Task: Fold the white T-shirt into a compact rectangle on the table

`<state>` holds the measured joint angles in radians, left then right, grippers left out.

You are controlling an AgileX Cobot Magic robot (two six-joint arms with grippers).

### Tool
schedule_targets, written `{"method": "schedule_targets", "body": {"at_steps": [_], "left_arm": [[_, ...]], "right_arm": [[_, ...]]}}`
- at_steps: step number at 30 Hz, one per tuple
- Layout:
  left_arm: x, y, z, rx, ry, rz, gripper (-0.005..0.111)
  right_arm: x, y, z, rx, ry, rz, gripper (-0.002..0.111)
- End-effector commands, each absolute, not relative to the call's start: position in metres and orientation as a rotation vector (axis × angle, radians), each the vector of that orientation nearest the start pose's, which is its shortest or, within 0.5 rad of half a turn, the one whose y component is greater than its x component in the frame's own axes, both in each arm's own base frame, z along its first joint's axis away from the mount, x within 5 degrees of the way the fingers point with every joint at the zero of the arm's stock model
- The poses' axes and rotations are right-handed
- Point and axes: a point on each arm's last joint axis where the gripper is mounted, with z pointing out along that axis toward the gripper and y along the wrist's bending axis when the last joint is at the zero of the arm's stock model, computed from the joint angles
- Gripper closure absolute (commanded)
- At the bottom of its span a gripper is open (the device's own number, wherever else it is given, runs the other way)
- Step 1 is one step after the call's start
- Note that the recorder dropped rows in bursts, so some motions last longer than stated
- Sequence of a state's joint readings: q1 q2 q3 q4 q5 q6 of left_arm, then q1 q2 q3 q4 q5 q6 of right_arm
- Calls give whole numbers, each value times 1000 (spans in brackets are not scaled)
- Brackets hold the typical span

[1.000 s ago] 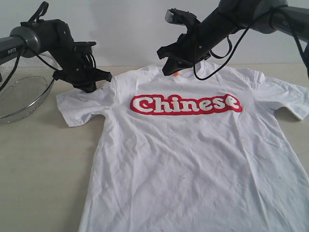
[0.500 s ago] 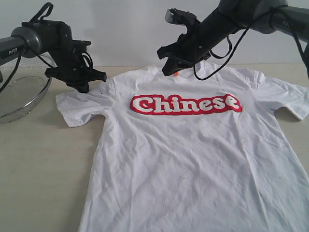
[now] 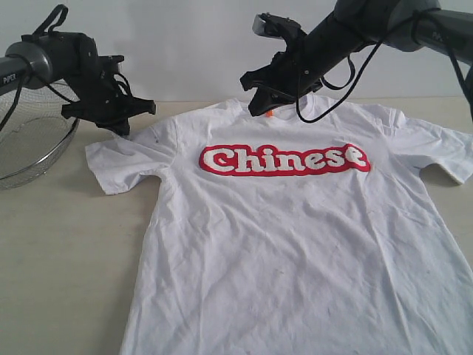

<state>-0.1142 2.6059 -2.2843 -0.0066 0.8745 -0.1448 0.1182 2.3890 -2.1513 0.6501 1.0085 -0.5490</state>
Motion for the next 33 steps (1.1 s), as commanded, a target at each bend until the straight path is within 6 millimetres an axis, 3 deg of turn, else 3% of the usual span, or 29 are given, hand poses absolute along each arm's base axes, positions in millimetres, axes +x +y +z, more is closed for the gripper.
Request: {"method": "schedule_targets", "body": {"at_steps": [1, 9, 13, 17, 19, 25, 33], "left_arm": [[555, -67, 134, -82, 2627, -169, 102], [549, -77, 188, 44, 2575, -301, 102], [537, -68, 222, 87, 2589, -187, 102], [524, -44, 249, 72, 2632, 35, 102], [518, -34, 262, 44, 2646, 61, 102], [509, -20, 286, 27, 2626, 62, 102], [505, -15, 289, 27, 2632, 64, 102]], "right_arm": [[514, 105, 206, -546, 2475, 672, 108], [515, 106, 208, -511, 2452, 698, 108], [516, 106, 209, -462, 2449, 733, 108], [514, 105, 208, -466, 2473, 753, 108], [514, 106, 208, -451, 2478, 762, 108], [513, 97, 208, -372, 2519, 793, 108], [505, 87, 213, -406, 2588, 826, 108]]}}
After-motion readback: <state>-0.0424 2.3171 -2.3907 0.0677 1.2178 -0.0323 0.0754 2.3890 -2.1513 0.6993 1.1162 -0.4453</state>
